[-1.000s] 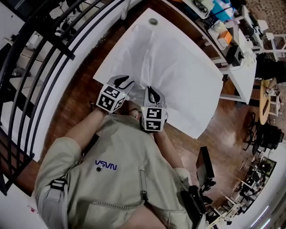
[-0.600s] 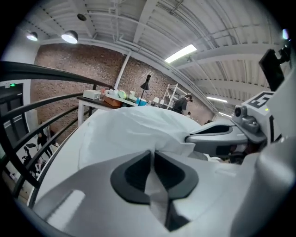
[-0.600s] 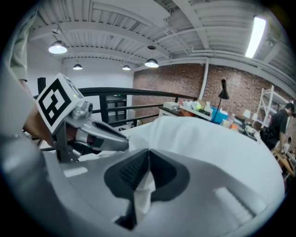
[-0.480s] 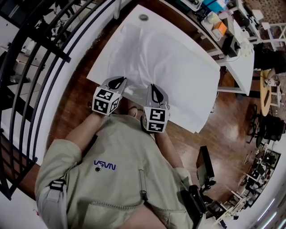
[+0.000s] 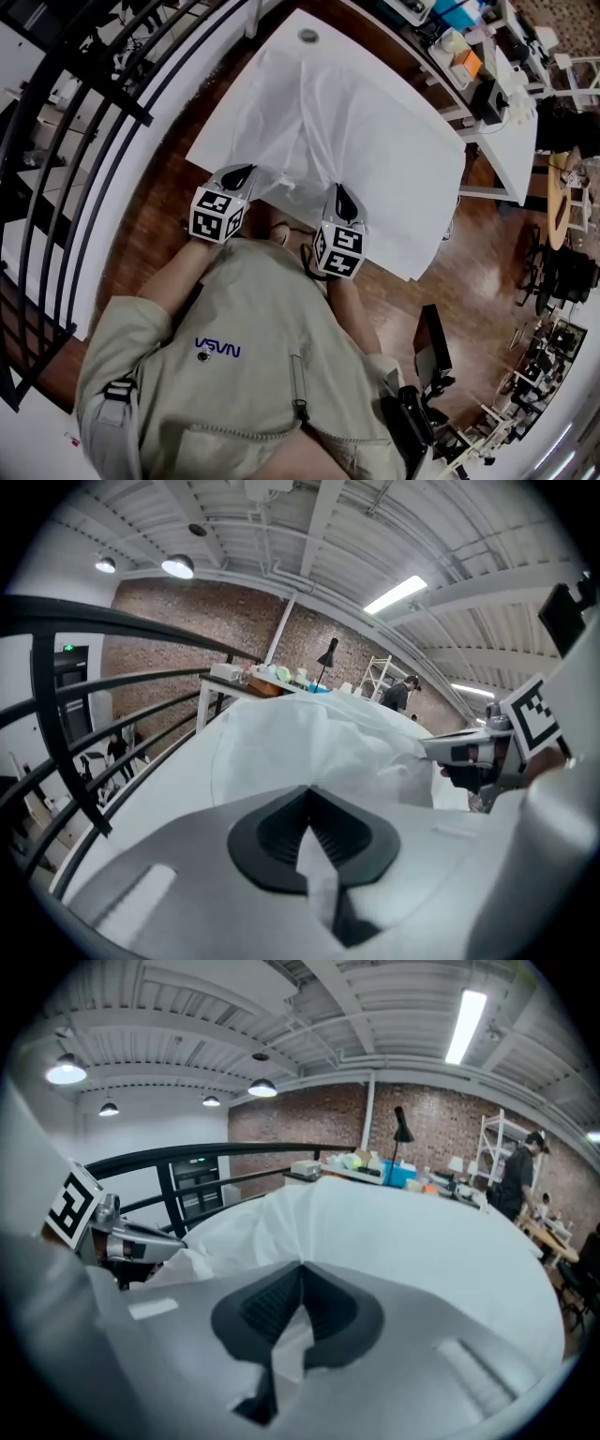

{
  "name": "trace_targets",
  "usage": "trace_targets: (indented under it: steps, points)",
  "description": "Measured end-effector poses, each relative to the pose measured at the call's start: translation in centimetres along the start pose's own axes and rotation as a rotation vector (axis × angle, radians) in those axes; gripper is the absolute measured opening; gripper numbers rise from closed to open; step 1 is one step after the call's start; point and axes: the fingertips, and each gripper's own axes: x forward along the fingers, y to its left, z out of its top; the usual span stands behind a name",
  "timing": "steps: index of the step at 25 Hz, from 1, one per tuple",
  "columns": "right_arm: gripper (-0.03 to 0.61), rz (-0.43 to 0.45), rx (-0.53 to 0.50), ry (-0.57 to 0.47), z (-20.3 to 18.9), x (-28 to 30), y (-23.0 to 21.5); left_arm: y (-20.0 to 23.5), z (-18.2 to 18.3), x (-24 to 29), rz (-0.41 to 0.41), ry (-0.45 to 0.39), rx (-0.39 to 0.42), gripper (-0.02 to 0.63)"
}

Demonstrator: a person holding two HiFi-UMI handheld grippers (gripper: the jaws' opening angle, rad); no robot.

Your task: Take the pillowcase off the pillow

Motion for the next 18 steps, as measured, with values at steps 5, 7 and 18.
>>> trace_targets:
  steps: [5, 7, 18]
  points:
    - [0.006, 0.064, 0.040, 0.206, -5.1, 1.6, 1.4, 0.8, -4.6, 0.7, 0.007, 0.140, -0.057, 0.006]
    - [0.008, 0.081, 0.020, 0.210, -5.2, 1.8, 1.8, 0.9, -4.7, 0.7, 0.014, 0.135, -0.023, 0.006]
    - [0.081, 0.128, -0.185, 0.035, 1.0, -0.1, 3.4, 0.0, -2.6, 0.4, 0.015, 0.053, 0.068, 0.007]
